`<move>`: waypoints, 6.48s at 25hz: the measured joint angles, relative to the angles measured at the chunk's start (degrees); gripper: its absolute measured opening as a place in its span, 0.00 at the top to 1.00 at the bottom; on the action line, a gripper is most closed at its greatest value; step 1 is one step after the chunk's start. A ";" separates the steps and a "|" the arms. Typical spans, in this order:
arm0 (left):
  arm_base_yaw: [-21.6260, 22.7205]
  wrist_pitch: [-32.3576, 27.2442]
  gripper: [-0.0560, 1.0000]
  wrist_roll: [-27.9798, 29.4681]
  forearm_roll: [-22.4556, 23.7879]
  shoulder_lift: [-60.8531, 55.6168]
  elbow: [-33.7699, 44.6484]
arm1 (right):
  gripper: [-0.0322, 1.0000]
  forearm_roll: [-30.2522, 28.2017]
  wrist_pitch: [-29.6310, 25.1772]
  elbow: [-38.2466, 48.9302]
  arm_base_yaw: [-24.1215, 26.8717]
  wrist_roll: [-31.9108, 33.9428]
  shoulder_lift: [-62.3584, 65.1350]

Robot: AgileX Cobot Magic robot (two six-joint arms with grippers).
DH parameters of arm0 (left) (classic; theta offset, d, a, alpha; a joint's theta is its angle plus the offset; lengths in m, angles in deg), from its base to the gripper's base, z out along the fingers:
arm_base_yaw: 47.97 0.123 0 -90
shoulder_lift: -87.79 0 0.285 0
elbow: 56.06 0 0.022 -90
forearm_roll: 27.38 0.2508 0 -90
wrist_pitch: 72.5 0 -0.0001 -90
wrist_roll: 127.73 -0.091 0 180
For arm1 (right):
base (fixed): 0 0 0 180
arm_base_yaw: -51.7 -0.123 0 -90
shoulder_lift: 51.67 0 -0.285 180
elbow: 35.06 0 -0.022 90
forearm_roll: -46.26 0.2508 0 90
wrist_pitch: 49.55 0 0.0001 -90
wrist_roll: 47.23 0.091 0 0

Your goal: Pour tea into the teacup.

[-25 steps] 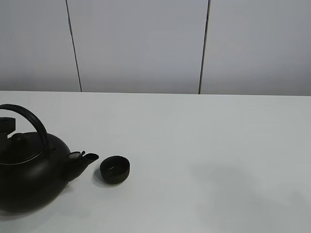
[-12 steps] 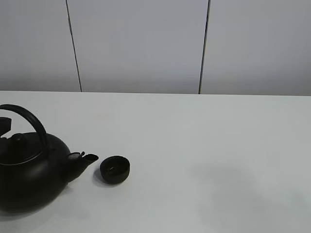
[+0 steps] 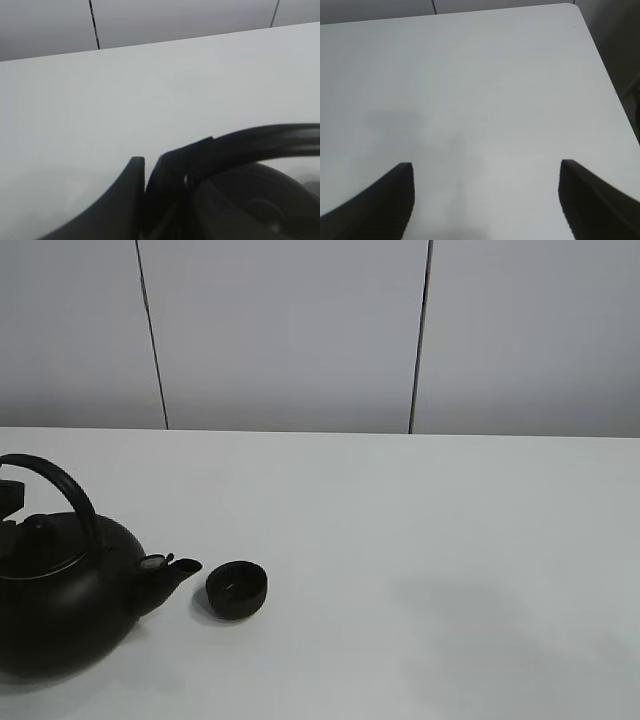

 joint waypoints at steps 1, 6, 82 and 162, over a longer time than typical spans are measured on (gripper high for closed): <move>0.00 -1.16 0.81 0.46 0.00 -0.63 -0.21 | 0.44 0.00 0.00 0.00 0.00 0.00 0.00; 0.00 -5.27 0.81 1.43 0.56 -2.70 -1.66 | 0.44 0.00 0.08 0.00 0.00 0.00 0.00; 0.00 -11.67 0.81 -3.20 3.15 -2.80 -12.36 | 0.44 0.05 0.08 0.00 0.00 0.00 0.00; 0.00 -21.06 0.84 -10.70 9.98 -2.75 -16.63 | 0.44 0.10 0.01 0.00 0.00 0.00 0.00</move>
